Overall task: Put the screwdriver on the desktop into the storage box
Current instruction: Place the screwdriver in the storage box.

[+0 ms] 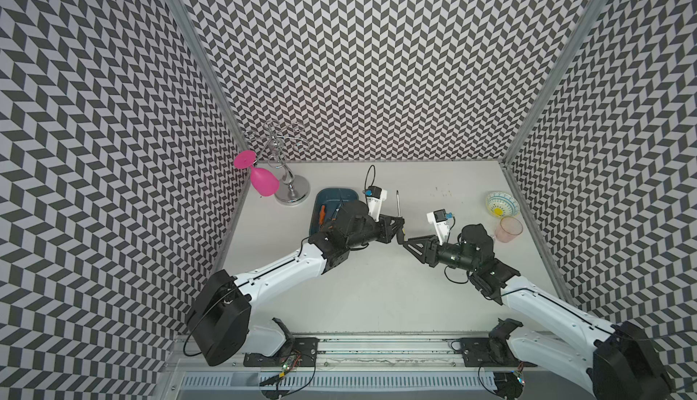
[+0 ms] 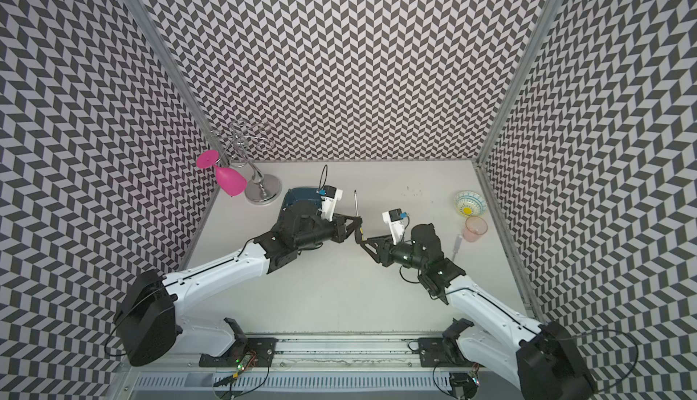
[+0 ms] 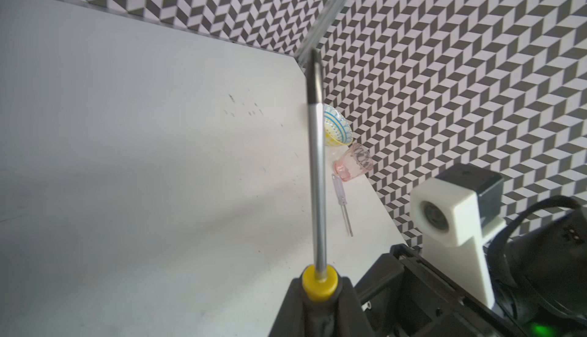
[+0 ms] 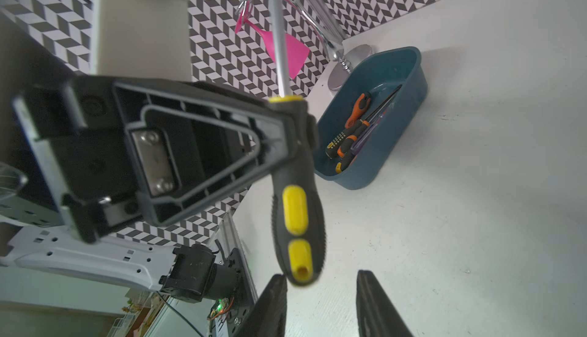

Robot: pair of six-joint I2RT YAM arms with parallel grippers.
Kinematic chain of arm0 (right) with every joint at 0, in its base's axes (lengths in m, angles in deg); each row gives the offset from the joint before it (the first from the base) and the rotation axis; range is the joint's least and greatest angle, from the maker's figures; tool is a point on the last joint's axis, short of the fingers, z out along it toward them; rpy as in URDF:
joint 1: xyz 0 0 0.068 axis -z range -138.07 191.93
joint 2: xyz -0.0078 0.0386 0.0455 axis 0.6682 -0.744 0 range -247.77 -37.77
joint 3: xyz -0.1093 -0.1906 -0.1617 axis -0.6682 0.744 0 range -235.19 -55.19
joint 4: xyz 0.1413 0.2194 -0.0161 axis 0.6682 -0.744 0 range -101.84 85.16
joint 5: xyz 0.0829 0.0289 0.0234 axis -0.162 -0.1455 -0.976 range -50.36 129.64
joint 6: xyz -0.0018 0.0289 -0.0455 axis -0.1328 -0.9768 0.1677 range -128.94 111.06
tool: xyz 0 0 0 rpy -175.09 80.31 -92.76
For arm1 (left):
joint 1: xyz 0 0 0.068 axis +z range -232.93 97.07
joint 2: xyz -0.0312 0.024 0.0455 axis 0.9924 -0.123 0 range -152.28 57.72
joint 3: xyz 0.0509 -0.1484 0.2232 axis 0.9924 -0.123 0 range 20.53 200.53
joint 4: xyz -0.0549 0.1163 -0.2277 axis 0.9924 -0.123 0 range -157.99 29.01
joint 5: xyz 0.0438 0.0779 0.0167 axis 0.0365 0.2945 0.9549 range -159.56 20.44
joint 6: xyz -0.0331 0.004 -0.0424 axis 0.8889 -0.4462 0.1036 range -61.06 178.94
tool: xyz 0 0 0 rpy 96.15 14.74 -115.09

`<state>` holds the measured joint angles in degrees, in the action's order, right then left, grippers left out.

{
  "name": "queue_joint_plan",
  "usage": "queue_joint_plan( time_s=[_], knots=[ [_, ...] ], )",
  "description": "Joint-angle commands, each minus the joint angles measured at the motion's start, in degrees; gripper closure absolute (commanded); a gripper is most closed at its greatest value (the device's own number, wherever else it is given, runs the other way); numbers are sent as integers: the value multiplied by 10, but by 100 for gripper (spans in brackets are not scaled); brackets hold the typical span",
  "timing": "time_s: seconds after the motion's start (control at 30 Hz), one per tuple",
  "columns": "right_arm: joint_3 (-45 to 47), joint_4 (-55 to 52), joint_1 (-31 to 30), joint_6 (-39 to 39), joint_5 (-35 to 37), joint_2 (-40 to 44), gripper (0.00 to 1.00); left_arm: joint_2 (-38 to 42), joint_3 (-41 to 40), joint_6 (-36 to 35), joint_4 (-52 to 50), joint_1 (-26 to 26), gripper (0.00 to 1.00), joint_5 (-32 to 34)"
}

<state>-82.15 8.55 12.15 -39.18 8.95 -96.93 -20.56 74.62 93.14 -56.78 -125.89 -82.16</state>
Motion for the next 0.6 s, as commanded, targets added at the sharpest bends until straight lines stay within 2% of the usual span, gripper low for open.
queue_joint_plan(
  time_s=[0.0,0.27,0.57],
  knots=[
    [-13,-33,7,36,36,9,61,27,42,-58,-120,26,100,62],
    [0,-39,28,41,45,-8,61,-17,130,-114,-315,90,100,190],
    [8,-40,37,33,44,-16,61,-140,213,-165,-413,124,100,327]
  ],
)
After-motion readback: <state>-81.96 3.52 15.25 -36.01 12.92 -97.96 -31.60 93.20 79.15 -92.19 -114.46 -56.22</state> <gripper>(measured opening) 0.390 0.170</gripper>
